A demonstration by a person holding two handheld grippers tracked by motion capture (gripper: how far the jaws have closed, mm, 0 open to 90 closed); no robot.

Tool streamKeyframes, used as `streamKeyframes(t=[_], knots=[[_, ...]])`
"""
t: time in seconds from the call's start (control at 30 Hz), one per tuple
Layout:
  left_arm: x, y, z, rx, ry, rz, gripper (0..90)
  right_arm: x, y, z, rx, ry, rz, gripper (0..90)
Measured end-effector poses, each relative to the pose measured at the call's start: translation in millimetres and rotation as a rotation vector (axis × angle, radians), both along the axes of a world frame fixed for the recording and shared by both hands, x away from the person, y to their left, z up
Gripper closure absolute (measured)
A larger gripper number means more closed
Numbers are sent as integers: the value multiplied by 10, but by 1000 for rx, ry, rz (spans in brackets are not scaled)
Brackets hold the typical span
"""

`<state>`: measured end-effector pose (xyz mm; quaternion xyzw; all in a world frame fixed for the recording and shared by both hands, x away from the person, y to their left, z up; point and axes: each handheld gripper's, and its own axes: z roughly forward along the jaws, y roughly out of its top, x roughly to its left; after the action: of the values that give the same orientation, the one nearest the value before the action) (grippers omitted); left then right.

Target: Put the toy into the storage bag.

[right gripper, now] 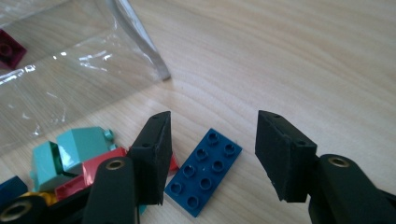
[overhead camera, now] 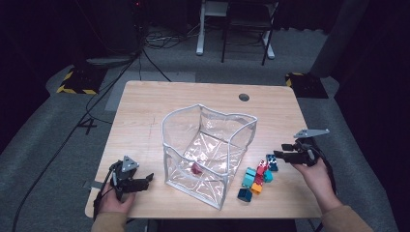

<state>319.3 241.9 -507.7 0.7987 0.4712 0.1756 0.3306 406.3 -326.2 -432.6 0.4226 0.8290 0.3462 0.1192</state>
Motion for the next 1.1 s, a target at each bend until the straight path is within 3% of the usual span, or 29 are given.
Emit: streamKeyframes(t=[0.27, 0.67, 1.1], knots=[[0, 0, 0, 0, 0, 0, 203, -22, 10, -242, -35, 51, -9, 468], [0, 0, 0, 0, 0, 0, 203, -70, 35, -423, -60, 78, -7, 462], [0, 0, 0, 0, 0, 0, 202, -28, -200, -388, -40, 65, -75, 465]])
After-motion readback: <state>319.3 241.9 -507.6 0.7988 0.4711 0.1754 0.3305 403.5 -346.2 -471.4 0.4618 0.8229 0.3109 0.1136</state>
